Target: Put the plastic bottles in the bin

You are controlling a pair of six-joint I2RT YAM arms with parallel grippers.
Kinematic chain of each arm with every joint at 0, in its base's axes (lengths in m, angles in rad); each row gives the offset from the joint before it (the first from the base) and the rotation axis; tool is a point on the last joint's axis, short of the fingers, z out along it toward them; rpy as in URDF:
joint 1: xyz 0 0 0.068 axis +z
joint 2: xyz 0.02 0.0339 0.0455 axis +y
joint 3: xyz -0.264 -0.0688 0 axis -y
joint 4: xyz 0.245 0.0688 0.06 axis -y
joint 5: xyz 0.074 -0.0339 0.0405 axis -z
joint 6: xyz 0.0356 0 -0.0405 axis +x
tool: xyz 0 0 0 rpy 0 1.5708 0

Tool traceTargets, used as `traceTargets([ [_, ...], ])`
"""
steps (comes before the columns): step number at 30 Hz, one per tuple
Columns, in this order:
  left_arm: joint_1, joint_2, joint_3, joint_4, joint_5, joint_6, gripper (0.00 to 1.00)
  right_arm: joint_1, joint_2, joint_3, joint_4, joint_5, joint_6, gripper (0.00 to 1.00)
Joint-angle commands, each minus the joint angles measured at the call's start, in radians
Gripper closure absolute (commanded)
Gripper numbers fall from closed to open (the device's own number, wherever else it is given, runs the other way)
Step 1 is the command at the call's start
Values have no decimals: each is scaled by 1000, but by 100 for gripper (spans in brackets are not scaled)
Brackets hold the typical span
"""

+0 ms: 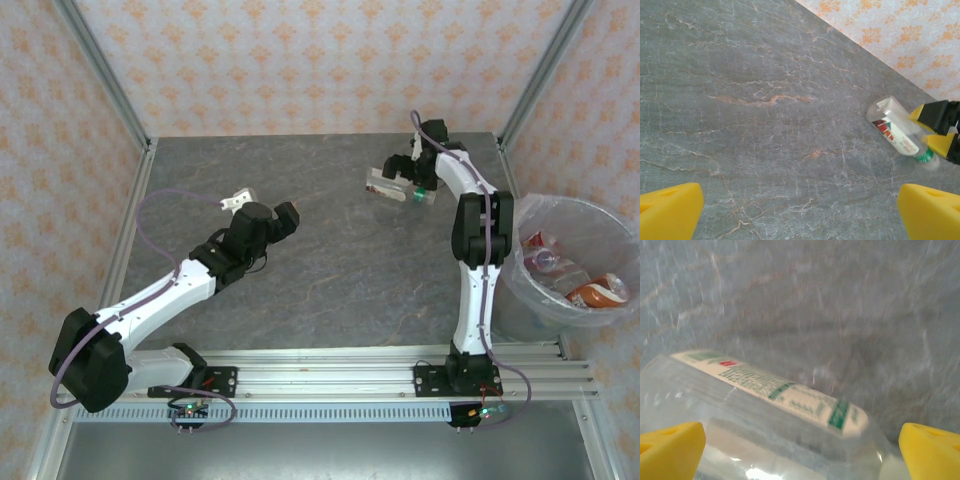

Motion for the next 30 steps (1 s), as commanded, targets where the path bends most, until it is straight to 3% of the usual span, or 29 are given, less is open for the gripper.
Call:
traceTargets([
  [1, 7, 0, -14, -17, -10, -1, 0, 4, -108, -86, 37, -75, 21, 1],
  [9, 7, 7, -25, -8, 5, -3, 0, 37, -196, -227, 77, -193, 23, 1],
  [20, 7, 14, -36, 3, 10, -6, 0, 154, -152, -225, 30, 61, -111, 1],
  [25, 7, 11, -37, -2, 4, -2, 0, 197, -111, -181, -5, 74, -238, 1],
  [30, 7, 7, -44, -4, -5, 0, 0, 214, -47, -103, -61, 158, -254, 1],
])
